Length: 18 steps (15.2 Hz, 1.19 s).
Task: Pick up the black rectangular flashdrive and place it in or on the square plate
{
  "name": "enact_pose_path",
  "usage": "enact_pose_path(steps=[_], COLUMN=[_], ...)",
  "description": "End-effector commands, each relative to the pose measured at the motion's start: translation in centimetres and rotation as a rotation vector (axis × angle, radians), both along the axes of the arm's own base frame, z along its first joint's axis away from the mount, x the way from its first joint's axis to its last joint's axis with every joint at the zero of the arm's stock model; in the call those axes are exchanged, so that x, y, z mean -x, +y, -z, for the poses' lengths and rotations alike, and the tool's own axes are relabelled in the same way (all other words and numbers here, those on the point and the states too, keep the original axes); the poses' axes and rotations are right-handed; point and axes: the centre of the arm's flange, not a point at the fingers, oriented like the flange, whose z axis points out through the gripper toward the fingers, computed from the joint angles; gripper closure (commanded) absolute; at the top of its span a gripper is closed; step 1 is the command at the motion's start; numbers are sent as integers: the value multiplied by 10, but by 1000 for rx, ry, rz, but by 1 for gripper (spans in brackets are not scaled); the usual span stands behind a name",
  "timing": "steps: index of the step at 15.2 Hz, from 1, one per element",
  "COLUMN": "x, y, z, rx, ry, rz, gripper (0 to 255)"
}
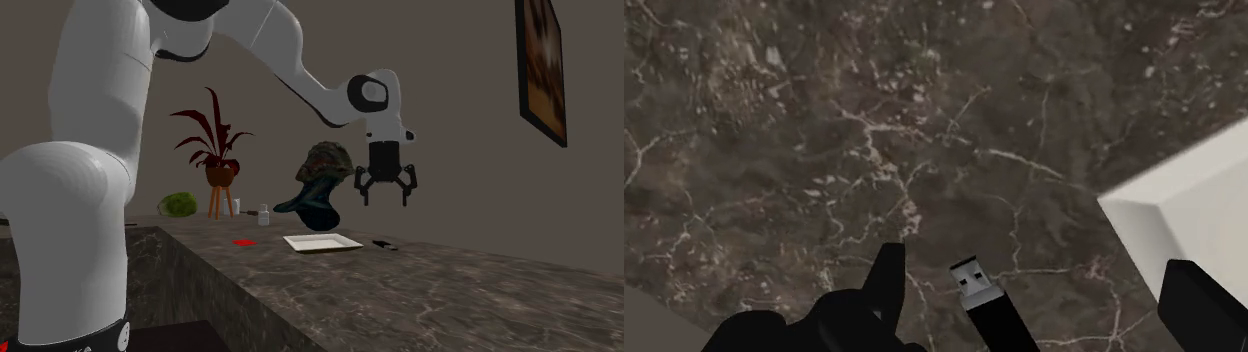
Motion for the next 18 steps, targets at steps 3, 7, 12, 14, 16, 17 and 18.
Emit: enact_pose_path(steps=[3,7,12,14,16,17,18], x=[-25,-44,-53,-53,-53,-53,-53], y=[43,86,113,113,112,112,112], z=[25,55,85,95,106,111,114], rx=[28,56,74,74,74,74,74], ry=[-2,-4,-6,-6,-6,-6,-6], rz=[-170,-337,-441,-441,-441,-441,-441], gripper=[0,0,0,0,0,0,0])
